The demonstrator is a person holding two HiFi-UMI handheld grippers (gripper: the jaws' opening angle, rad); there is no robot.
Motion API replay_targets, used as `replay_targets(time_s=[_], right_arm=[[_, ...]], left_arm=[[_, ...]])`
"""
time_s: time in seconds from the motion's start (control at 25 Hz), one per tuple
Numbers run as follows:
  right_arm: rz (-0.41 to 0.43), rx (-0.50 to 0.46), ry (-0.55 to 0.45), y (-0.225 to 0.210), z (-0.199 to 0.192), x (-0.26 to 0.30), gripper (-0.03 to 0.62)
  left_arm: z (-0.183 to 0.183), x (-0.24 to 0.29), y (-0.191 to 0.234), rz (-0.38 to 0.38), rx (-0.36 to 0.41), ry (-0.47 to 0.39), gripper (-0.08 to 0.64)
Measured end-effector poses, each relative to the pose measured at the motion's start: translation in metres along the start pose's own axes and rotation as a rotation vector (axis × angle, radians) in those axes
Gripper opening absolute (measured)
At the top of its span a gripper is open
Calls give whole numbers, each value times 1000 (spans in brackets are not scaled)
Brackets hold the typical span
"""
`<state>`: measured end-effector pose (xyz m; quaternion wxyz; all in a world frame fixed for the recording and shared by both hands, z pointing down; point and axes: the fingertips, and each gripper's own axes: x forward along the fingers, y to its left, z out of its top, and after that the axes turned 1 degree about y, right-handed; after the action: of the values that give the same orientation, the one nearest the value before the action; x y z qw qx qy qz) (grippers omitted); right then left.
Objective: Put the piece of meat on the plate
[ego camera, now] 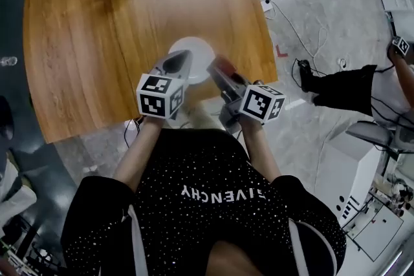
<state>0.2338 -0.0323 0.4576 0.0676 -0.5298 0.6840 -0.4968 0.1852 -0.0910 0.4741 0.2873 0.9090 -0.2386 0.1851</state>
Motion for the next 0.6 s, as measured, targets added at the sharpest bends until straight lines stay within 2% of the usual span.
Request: replay_targets(time_s=[0.12,0.2,0.32,0.44,0.6], right_arm=[[52,-18,95,-10,0,1,95],[78,-32,155,-14,-2,3,95],[95,-85,248,-22,-4,7,95],[84,-149,348,-33,-11,21,95],[91,-144,466,-36,-22,47,95]], left_arm=[[-3,-1,3,89,-48,-34,9],[-3,-6,5,139,-49,-50,9],[-7,-12,4,190,11,-28,9],[-15,-15,6,205,87,-4,9],[-20,-17,19,218,99,-12,9]])
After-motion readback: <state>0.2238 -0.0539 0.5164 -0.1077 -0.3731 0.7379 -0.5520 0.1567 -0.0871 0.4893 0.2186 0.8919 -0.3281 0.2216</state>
